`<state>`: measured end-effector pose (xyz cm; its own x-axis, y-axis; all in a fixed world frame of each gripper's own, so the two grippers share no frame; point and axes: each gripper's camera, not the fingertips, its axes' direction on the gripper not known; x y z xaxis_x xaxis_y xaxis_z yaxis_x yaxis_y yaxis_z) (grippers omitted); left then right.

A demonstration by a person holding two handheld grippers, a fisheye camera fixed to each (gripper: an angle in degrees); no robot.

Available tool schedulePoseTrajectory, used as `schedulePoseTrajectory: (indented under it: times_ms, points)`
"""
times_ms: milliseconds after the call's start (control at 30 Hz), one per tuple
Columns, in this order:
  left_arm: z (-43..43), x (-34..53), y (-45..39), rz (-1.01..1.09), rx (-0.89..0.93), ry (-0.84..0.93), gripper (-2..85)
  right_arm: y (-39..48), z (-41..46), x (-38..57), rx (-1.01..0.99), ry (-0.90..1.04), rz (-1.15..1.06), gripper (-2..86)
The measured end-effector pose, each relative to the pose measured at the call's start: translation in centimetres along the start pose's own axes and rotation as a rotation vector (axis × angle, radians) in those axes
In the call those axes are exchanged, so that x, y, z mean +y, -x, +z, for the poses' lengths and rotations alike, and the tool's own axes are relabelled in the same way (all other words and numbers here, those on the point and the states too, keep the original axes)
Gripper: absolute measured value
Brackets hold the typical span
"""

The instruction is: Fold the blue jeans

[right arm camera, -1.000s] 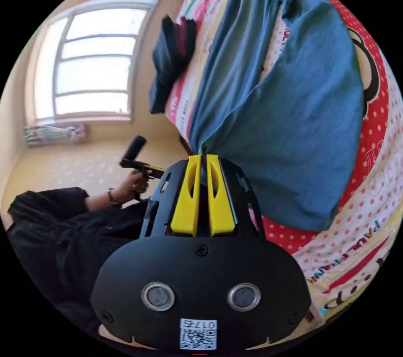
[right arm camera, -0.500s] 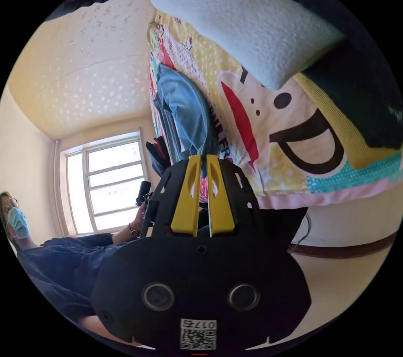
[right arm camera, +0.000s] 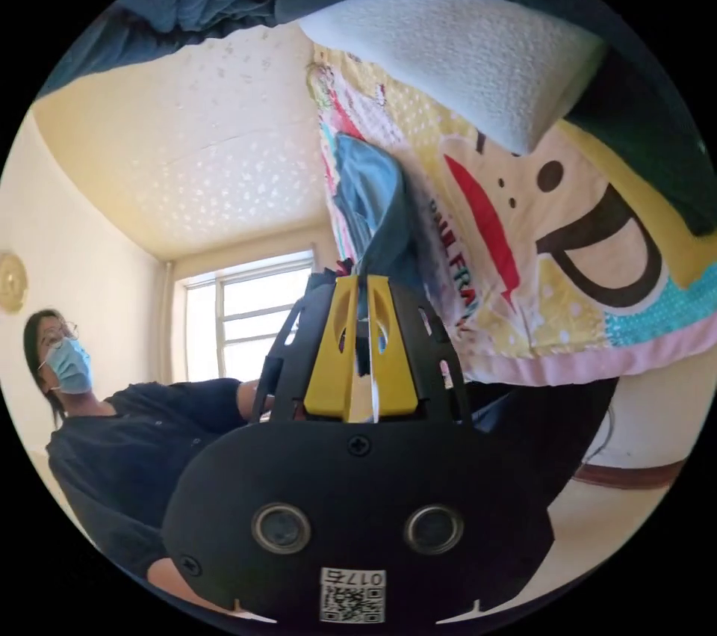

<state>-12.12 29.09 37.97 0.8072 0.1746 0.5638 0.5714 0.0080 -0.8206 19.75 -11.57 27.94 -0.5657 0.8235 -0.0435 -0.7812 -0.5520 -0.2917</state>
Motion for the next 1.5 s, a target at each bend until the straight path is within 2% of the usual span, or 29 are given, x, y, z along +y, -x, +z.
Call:
schedulePoseTrajectory:
  times_ms: [100,167,267,333,400,500,667,733,900,933,1033,1100,1233,1367,1500]
  points:
    - [-1.0,4.7,-1.0,-0.022,-0.009,-0.049,0.0,-0.3,-1.1,1.6,-0.206,0.035,-0.024,2.7]
    - [0.5,7.0,0.4,-0.090,0.012,-0.061,0.4,-1.5,-2.1,3.3,-0.155,0.025,0.031,2.5]
    - [4.4,8.2,3.1,-0.234,0.100,0.028,1.4,-4.4,-3.4,6.6,0.000,0.015,0.180,2.3]
    - [5.0,8.9,3.6,-0.270,0.131,0.014,2.4,-4.8,-4.9,9.0,-0.057,-0.104,0.221,2.1]
    - [4.3,8.8,3.1,-0.254,0.138,-0.011,4.4,-3.5,-5.2,9.9,-0.090,-0.136,0.190,2.0]
    - [1.7,7.3,1.4,-0.218,0.124,-0.084,9.3,-0.4,-3.9,10.5,-0.135,-0.079,0.064,2.0]
    - [-1.0,1.8,-2.8,-0.120,0.321,-0.224,12.5,3.1,1.0,10.1,-0.284,0.069,-0.090,2.0]
    - [-0.7,0.1,-3.5,-0.119,0.378,-0.234,12.5,4.3,4.5,9.4,-0.286,0.183,-0.116,1.9]
    - [1.1,-1.7,-4.3,-0.217,0.318,-0.160,11.6,5.1,10.6,8.7,-0.282,0.362,-0.114,1.9]
    - [1.4,-1.4,-4.5,-0.226,0.312,-0.140,8.5,5.1,11.7,8.8,-0.276,0.401,-0.103,1.8]
    - [1.2,0.7,-5.6,-0.195,0.208,-0.116,0.4,4.9,14.0,9.1,-0.226,0.525,-0.056,1.8]
    - [0.5,2.4,-6.4,-0.151,0.185,-0.136,-0.4,4.9,15.3,8.9,-0.220,0.618,-0.001,1.8]
    - [-1.0,5.5,-7.4,-0.115,0.205,-0.218,-0.9,8.9,18.3,6.4,-0.054,0.825,-0.163,1.8]
    - [-1.8,7.0,-8.4,-0.065,0.180,-0.290,-0.9,9.8,21.0,-2.4,0.076,0.740,-0.213,3.3]
    - [-2.3,7.6,-9.2,-0.020,0.186,-0.319,-1.0,6.9,27.0,-16.8,0.293,0.512,-0.207,8.7]
